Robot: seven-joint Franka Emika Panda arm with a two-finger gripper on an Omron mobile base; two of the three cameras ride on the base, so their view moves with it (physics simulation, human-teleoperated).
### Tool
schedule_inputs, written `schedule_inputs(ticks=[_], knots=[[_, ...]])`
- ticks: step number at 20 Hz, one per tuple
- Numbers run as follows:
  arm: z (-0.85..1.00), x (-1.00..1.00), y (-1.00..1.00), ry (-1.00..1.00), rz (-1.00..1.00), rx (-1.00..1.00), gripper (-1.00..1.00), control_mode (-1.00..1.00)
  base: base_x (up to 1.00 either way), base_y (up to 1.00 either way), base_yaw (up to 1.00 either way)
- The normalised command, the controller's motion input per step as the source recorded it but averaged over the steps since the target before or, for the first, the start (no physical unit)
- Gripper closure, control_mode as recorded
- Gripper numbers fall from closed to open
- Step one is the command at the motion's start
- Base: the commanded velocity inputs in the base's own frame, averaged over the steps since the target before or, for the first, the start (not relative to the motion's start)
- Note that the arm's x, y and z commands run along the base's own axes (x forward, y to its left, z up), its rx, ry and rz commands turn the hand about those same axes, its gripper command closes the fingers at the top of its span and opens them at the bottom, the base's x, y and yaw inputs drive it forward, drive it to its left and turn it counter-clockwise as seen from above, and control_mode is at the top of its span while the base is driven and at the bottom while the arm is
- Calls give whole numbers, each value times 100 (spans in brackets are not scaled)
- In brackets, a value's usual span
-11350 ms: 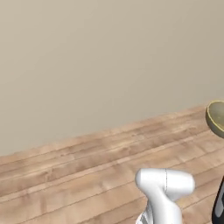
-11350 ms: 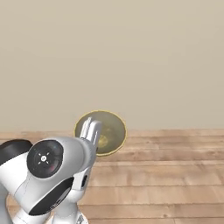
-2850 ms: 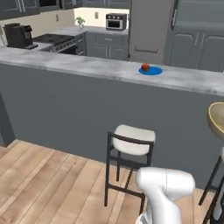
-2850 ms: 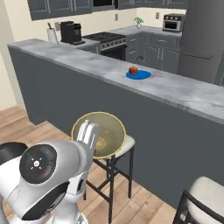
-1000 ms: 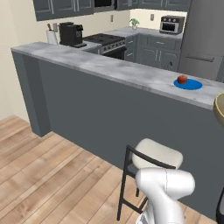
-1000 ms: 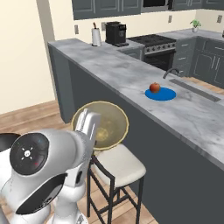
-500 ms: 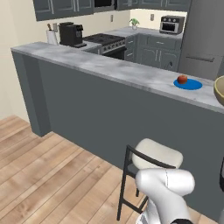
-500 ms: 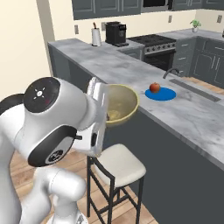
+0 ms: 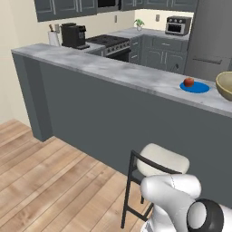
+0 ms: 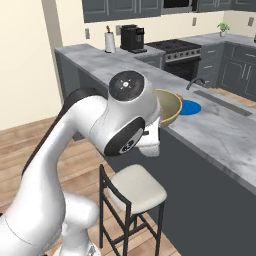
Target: Take the smaller bowl and place it next to the appetizer plate on the dining counter , and place the larger bowl next to the plate with cooked food.
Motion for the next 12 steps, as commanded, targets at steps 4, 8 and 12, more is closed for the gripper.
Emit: schedule_inputs(ticks=[4, 8, 12], knots=[[-27, 93, -46, 7, 11, 0, 100, -100, 0, 0, 0], [-29, 67, -13, 6, 0, 0, 100, -100, 0, 0, 0], [-36, 62, -17, 0, -5, 0, 100, -100, 0, 0, 0]])
